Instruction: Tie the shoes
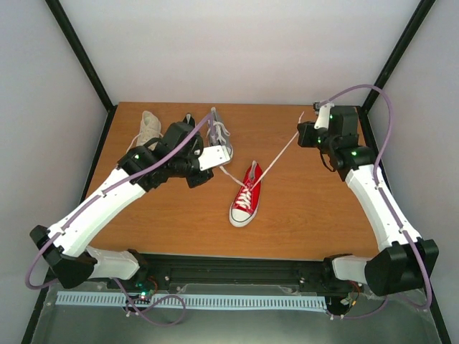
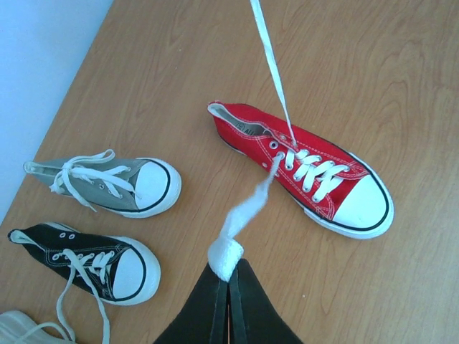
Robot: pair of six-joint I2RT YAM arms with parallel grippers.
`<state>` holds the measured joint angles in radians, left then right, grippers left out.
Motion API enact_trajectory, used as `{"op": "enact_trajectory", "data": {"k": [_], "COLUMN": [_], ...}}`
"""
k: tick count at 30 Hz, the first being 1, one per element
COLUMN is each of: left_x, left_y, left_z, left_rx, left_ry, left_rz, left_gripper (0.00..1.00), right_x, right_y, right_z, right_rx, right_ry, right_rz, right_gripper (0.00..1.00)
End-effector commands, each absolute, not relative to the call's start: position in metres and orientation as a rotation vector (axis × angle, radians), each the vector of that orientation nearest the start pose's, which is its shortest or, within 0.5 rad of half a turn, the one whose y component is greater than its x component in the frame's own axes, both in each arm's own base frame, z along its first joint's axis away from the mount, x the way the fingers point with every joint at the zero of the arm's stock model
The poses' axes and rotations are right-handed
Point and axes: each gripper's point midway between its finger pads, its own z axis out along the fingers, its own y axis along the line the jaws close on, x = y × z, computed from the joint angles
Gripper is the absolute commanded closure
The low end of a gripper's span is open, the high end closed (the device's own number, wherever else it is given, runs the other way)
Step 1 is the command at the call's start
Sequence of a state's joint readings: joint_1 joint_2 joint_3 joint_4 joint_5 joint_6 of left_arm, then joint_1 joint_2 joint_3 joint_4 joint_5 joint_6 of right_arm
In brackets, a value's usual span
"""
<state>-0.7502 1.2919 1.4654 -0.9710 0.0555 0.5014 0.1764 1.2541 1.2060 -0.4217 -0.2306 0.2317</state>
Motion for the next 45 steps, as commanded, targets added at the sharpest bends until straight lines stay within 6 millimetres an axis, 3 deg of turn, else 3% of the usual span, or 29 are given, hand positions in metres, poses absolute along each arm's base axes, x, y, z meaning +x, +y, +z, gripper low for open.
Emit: {"op": "enact_trajectory", "data": {"k": [1, 8, 13, 19, 22, 25, 28, 34, 37, 41, 45], "left_x": [0.261, 0.261, 0.269, 0.265, 0.272, 0.275, 0.27, 0.263, 0.255, 0.228, 0.214], "left_y": [-0.24, -0.248, -0.248, -0.251, -0.249, -0.25, -0.256, -0.264, -0.261, -0.258, -0.257], "left_z": [0.292, 0.321, 0.324, 0.332, 0.316, 0.295, 0.285, 0.262, 0.252, 0.243, 0.236], "left_rx": [1.366, 1.339, 1.319, 1.321, 1.335, 1.378, 1.442, 1.536, 1.571, 1.648, 1.689], "left_ry": [1.919, 1.858, 1.853, 1.837, 1.85, 1.854, 1.842, 1.845, 1.855, 1.834, 1.83], "left_rz": [-0.132, -0.177, -0.142, -0.178, -0.134, -0.11, -0.141, -0.197, -0.215, -0.315, -0.382], "left_gripper": [0.99, 0.99, 0.99, 0.99, 0.99, 0.99, 0.99, 0.99, 0.99, 0.99, 0.99], "right_x": [0.394, 0.411, 0.411, 0.409, 0.399, 0.385, 0.367, 0.307, 0.312, 0.328, 0.316], "right_y": [0.111, 0.119, 0.123, 0.123, 0.133, 0.141, 0.166, 0.273, 0.294, 0.31, 0.341], "right_z": [0.313, 0.336, 0.342, 0.361, 0.348, 0.32, 0.296, 0.269, 0.252, 0.234, 0.219], "right_rx": [-0.085, -0.119, -0.137, -0.156, -0.169, -0.183, -0.299, -0.814, -0.846, -0.822, -0.931], "right_ry": [2.033, 2.014, 2.011, 1.985, 2.005, 2.056, 2.088, 2.072, 2.121, 2.162, 2.164], "right_rz": [0.518, 0.539, 0.56, 0.558, 0.634, 0.677, 0.765, 1.015, 1.028, 1.066, 1.116], "right_gripper": [0.97, 0.97, 0.97, 0.97, 0.97, 0.97, 0.97, 0.97, 0.97, 0.97, 0.97]}}
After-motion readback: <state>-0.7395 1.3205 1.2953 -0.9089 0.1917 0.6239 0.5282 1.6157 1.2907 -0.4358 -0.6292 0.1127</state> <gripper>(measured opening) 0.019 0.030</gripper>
